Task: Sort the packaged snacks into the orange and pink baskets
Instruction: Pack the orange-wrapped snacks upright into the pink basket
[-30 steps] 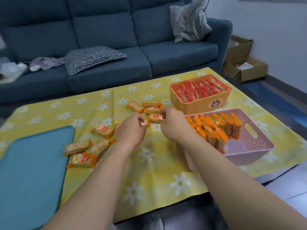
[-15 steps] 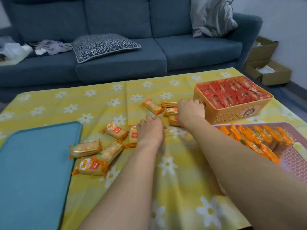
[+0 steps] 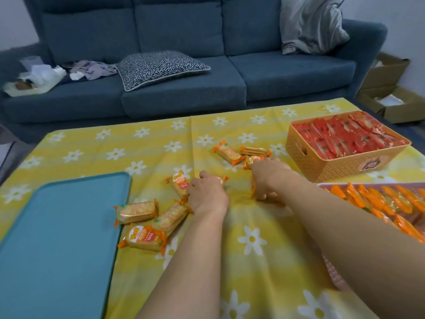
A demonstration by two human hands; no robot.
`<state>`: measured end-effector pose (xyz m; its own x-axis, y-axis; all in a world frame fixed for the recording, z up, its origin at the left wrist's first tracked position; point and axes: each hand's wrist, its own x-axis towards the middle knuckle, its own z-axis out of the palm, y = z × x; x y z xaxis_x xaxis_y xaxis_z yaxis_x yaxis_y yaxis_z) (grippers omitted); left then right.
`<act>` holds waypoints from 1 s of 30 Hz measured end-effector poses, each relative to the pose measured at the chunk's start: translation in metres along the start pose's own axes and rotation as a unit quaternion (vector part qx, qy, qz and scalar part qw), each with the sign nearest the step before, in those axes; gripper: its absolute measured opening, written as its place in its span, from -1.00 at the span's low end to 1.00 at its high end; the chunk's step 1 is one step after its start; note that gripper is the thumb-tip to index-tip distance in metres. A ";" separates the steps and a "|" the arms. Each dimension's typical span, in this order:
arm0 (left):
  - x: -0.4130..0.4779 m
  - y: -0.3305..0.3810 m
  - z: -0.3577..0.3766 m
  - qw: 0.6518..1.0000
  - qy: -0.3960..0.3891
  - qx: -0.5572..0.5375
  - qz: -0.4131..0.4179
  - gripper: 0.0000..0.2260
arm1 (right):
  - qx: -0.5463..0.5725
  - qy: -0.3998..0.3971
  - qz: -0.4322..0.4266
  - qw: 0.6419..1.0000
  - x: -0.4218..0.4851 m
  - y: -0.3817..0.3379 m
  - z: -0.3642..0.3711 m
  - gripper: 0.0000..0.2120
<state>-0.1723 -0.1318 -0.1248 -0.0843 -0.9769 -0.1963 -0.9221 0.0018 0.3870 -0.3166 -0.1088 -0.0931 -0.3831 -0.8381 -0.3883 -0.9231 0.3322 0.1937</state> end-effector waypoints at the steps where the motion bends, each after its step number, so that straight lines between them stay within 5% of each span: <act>1: 0.003 0.004 0.000 0.999 0.001 -0.043 -0.002 -0.54 | -0.028 -0.009 0.004 1.000 0.000 0.001 -0.002 -0.20; 3: 0.011 0.016 -0.004 0.981 -0.011 -0.189 -0.031 -0.51 | -0.063 -0.017 0.000 0.998 0.000 0.004 -0.007 -0.21; 7: 0.023 0.030 -0.005 0.857 -0.020 -0.493 -0.148 -0.36 | -0.012 -0.025 -0.028 0.999 -0.002 0.014 -0.018 -0.21; 11: 0.031 0.038 0.009 0.782 0.003 -0.587 -0.207 -0.46 | 0.085 -0.037 -0.051 0.994 0.000 0.028 -0.026 -0.47; 13: 0.041 0.049 0.014 0.764 0.011 -0.607 -0.218 -0.45 | 0.184 0.024 -0.049 0.981 0.011 0.038 -0.033 -0.50; 17: 0.071 0.069 0.010 0.807 0.064 -0.563 -0.164 -0.45 | 0.351 0.161 -0.020 0.922 0.040 0.046 -0.046 -0.42; 20: 0.089 0.077 0.008 0.872 0.023 -0.473 -0.127 -0.48 | 0.375 0.095 0.017 0.922 0.060 0.044 -0.041 -0.28; 23: 0.087 0.081 0.018 0.905 -0.028 -0.414 -0.093 -0.49 | 0.441 0.008 0.042 0.896 0.068 0.044 -0.032 -0.39; 26: 0.078 0.084 0.029 0.908 -0.054 -0.407 -0.079 -0.48 | 0.501 -0.032 0.051 0.864 0.061 0.046 -0.027 -0.61; 30: 0.070 0.085 0.039 0.868 -0.100 -0.477 -0.096 -0.34 | 0.573 -0.083 0.065 0.813 0.047 0.046 -0.015 -0.65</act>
<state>-0.2712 -0.1921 -0.1407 -0.1148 -0.8829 -0.4553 -0.2029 -0.4278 0.8808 -0.3765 -0.1394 -0.0889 -0.3915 -0.7250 -0.5666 -0.2623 0.6782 -0.6865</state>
